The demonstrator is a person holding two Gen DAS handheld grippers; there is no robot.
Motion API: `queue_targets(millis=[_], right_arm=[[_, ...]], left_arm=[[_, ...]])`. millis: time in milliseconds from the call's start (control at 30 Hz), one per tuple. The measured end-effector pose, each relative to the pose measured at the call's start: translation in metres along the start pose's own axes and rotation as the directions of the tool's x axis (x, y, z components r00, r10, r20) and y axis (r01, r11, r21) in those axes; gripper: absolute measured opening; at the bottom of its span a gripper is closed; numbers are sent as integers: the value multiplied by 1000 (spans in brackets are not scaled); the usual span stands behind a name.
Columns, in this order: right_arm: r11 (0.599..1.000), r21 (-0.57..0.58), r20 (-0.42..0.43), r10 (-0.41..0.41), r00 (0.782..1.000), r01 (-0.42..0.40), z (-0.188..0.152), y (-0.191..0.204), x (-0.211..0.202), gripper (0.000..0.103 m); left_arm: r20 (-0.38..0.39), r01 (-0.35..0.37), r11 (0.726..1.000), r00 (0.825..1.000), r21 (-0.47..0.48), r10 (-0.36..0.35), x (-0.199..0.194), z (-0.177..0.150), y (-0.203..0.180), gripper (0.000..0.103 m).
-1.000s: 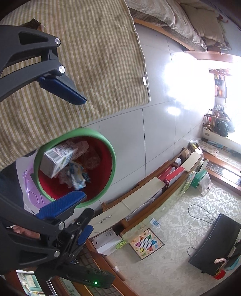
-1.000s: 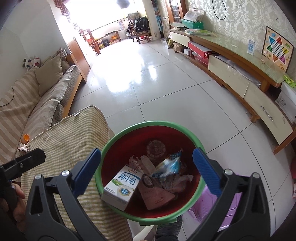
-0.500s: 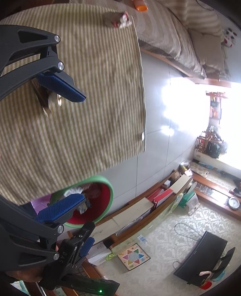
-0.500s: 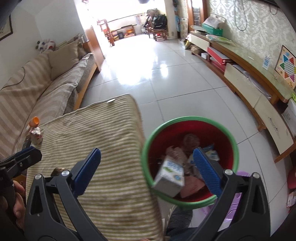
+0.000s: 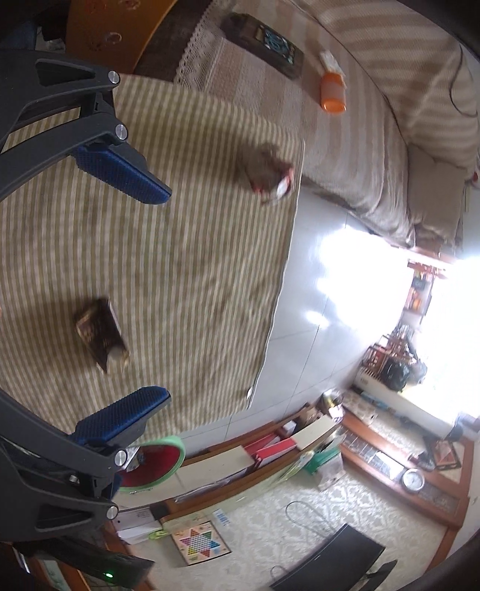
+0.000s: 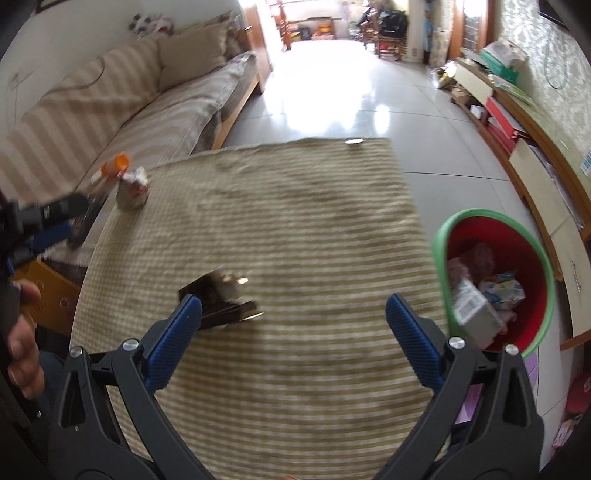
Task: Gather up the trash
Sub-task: 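Move both tools back over the last trash on the table, then grasp the crumpled brown-red paper with the left tool while the right tool grasps the dark brown wrapper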
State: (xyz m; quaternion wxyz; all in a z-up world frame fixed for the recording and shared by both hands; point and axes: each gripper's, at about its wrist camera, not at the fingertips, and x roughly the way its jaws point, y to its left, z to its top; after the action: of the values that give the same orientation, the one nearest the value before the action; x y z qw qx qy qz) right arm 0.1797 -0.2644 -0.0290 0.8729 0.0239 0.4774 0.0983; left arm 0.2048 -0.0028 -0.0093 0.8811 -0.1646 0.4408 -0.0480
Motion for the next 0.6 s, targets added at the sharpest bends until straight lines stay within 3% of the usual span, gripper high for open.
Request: queue_targets(millis=[300,600], right_arm=[[994,-101,-66,29,997,-35,-7,57,42,98],[990,-128,-93,39,995,-51,-5,71,73,98]], left_arm=[[9,-50,998,999,-36,50,4,16,49,95],[2,-105,994,994,-30,106,42,49,67,95]])
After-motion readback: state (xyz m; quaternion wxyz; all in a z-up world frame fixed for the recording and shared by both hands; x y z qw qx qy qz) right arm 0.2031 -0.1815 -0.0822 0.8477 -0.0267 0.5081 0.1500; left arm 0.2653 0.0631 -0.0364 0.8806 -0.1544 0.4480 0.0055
